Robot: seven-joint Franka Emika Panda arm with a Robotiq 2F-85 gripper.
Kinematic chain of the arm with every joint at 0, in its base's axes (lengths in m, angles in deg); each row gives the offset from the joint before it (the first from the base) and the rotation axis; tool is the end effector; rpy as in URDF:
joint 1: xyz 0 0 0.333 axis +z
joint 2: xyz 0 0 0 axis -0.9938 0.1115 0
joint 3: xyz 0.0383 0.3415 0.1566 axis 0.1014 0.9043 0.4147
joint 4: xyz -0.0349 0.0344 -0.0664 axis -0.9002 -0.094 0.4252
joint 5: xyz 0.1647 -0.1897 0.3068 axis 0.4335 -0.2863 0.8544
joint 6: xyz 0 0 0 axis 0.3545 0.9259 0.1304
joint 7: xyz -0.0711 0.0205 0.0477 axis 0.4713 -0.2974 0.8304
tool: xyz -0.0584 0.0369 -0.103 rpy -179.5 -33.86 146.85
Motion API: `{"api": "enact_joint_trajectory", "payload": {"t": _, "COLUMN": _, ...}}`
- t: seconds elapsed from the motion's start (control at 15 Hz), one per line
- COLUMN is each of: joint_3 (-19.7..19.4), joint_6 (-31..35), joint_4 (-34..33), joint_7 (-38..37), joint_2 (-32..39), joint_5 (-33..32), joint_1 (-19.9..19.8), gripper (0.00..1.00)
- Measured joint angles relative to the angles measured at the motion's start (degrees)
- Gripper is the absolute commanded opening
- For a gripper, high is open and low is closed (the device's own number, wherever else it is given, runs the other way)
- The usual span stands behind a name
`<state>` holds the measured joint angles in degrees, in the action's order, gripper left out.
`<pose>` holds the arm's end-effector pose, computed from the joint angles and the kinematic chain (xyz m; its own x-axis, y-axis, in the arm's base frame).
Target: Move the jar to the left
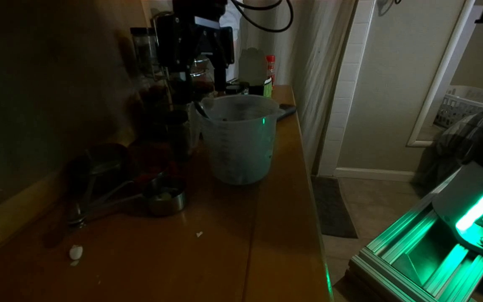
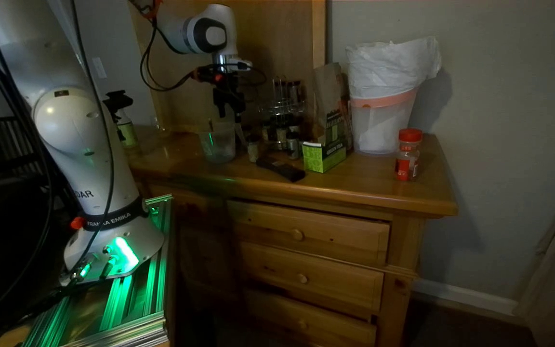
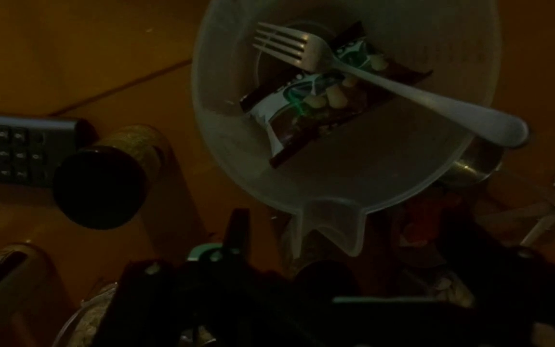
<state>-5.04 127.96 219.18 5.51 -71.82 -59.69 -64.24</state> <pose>0.3475 0.3255 0.3976 0.8913 0.4525 -0.0285 0.4491 -0.8897 -0.0819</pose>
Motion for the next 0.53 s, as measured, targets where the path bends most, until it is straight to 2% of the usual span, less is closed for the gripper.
{"api": "enact_joint_trajectory", "payload": {"t": 0.33, "joint_3": 1.0, "joint_6": 1.8, "joint_4": -1.1, "joint_7": -8.5, "joint_2": 2.0, "joint_5": -7.2, "joint_1": 0.3, "gripper": 0.99}}
{"api": "enact_joint_trajectory", "payload": {"t": 0.53, "joint_3": 1.0, "joint_6": 3.6, "joint_4": -1.1, "joint_7": -11.7, "joint_2": 3.1, "joint_5": -8.4, "joint_1": 0.3, "gripper": 0.87}}
